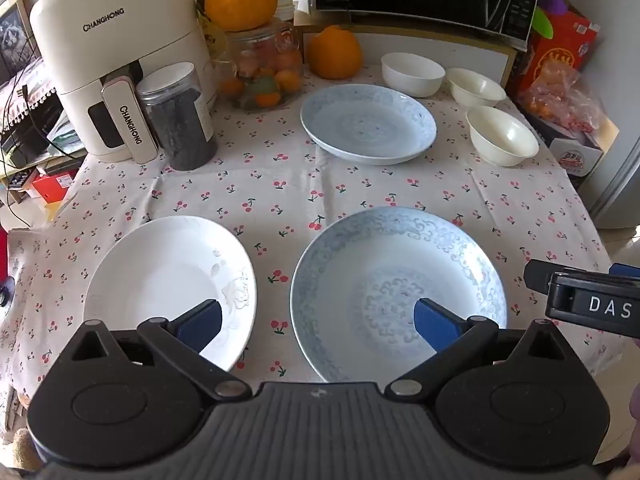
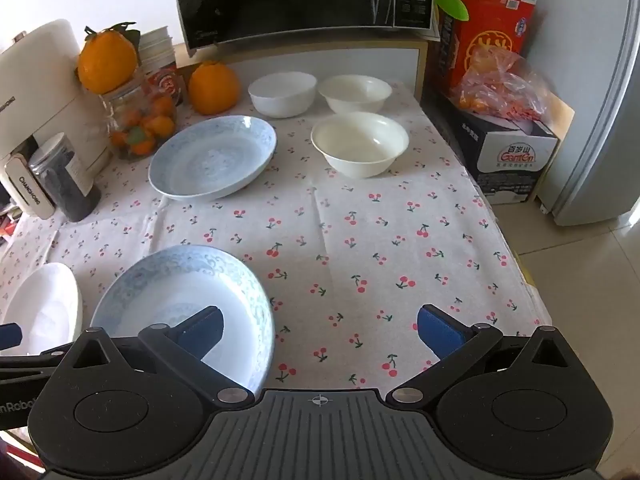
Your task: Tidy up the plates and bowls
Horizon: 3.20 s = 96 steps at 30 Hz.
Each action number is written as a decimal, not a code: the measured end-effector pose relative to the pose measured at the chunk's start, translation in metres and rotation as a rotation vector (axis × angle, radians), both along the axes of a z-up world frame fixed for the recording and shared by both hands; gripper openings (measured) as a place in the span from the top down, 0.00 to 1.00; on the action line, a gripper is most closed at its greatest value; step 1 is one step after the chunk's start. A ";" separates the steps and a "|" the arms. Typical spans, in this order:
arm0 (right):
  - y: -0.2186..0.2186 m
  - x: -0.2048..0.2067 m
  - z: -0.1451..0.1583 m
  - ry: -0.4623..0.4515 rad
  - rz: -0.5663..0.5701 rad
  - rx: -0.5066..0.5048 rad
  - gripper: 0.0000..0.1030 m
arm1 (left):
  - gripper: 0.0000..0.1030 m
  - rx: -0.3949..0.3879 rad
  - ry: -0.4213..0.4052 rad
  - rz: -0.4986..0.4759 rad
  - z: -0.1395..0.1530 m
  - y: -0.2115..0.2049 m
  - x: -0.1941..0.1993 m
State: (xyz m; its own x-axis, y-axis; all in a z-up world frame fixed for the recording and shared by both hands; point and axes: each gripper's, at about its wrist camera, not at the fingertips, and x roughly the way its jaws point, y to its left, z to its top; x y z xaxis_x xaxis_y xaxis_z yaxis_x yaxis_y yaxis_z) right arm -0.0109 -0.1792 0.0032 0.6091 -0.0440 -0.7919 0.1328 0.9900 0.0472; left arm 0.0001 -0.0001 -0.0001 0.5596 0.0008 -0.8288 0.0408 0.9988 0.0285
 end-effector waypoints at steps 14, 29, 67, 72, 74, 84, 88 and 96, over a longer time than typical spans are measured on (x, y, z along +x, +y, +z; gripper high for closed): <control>0.008 0.001 -0.001 -0.002 0.011 -0.013 0.00 | 0.00 -0.012 -0.002 0.003 0.001 0.007 0.001; 0.009 0.002 -0.001 -0.001 0.012 -0.006 0.00 | 0.00 -0.009 -0.001 0.006 0.000 0.007 0.001; 0.011 0.002 -0.004 0.016 0.016 -0.001 0.00 | 0.00 -0.005 -0.002 0.008 -0.001 0.006 0.000; 0.011 0.002 -0.004 0.015 0.016 0.000 0.00 | 0.00 -0.003 -0.003 0.010 -0.002 0.006 0.000; 0.010 0.001 -0.003 0.011 0.013 0.003 0.00 | 0.00 0.001 -0.003 0.013 -0.004 0.005 0.000; 0.009 0.005 0.000 0.019 0.005 0.007 0.00 | 0.01 -0.005 -0.004 0.016 0.000 0.009 0.006; 0.010 0.007 0.001 0.015 0.000 -0.002 0.00 | 0.00 -0.006 -0.026 0.024 0.004 0.011 0.008; 0.011 0.012 0.001 0.020 -0.014 -0.007 0.00 | 0.01 -0.008 -0.025 0.018 0.005 0.013 0.012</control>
State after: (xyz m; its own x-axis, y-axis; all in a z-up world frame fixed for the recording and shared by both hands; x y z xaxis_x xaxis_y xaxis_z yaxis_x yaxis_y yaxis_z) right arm 0.0011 -0.1685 0.0044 0.5926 -0.0579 -0.8034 0.1473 0.9884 0.0374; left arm 0.0122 0.0127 0.0052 0.5805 0.0043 -0.8143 0.0224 0.9995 0.0212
